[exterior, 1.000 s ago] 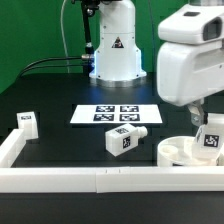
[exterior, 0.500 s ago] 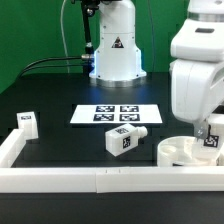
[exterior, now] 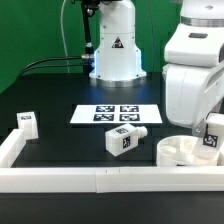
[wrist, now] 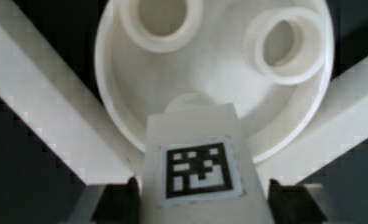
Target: Assemble stool
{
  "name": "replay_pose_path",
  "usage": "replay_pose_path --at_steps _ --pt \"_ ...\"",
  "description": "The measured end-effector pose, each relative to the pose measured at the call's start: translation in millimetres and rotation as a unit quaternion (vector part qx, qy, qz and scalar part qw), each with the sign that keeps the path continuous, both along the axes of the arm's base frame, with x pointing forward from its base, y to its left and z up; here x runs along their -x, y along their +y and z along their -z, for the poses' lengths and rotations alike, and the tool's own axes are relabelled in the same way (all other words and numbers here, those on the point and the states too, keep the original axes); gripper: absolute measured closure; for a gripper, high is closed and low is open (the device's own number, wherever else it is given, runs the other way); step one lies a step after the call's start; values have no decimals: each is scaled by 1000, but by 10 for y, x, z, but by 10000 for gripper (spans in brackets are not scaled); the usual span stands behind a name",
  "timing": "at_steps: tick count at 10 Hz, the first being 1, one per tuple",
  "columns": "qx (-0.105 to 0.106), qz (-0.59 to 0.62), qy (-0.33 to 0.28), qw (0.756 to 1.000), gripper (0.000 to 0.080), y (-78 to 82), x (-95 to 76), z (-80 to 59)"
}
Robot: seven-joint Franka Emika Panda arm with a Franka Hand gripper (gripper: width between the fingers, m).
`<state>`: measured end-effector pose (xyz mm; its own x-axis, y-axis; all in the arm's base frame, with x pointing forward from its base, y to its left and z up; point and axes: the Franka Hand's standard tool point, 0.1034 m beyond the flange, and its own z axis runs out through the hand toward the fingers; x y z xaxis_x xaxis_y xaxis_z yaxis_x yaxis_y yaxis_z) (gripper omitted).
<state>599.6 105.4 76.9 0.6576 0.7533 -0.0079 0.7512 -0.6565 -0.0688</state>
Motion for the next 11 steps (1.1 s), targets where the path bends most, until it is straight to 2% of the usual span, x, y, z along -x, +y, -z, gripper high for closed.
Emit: replay_pose_path --at_steps 3,6,9,10,11 --pt "6 171 -9 985 458 8 -43 -35" --pt "2 372 -18 928 458 9 -32 -4" --pt "-2 452 -11 892 458 -17 -41 -3" --pt "-1 499 -6 867 458 -4 -33 5" --pt "-1 573 4 820 458 33 -2 25"
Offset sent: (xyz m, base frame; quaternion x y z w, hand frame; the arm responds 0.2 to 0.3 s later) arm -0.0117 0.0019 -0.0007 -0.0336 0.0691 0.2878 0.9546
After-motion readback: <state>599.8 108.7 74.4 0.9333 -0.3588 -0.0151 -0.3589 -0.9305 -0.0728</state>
